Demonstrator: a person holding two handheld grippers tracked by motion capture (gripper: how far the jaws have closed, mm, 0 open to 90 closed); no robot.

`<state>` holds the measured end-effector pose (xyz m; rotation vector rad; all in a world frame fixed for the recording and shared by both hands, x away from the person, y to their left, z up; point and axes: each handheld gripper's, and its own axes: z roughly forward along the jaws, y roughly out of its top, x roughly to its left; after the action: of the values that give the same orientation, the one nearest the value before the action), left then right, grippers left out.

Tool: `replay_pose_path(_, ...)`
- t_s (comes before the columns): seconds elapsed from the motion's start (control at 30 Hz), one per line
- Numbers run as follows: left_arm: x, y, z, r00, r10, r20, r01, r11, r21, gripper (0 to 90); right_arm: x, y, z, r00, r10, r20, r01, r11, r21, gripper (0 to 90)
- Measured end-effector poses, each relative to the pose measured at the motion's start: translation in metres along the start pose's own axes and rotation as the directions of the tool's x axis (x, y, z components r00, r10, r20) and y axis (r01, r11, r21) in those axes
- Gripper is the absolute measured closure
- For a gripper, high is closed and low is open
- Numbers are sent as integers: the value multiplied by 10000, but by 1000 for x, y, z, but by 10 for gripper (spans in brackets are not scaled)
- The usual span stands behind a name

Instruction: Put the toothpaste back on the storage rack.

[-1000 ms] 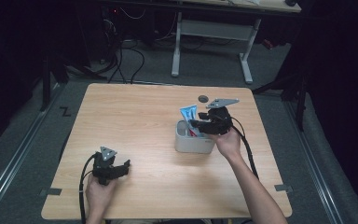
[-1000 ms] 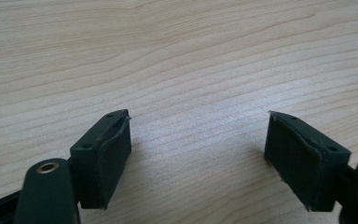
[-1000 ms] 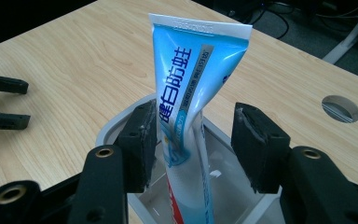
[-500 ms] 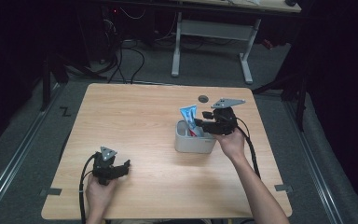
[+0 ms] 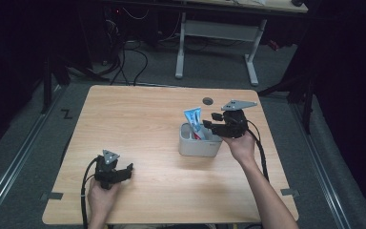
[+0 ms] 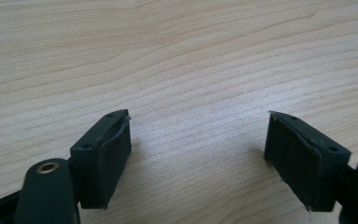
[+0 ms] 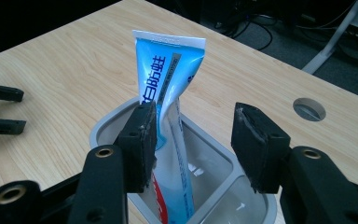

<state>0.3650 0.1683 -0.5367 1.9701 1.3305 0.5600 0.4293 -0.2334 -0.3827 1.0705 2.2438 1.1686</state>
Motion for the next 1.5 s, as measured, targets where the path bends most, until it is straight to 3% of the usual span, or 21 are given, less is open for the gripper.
replay_pose_path(0.87,0,0,0,10000,15,-11,-15,10000,14,232,-4,-3,-21,9993,92,360,-74,9987,-506,516)
replay_pose_path(1.5,0,0,0,10000,44,-21,-44,10000,41,232,-7,-6,-34,9986,38,528,-10,9986,-532,521)
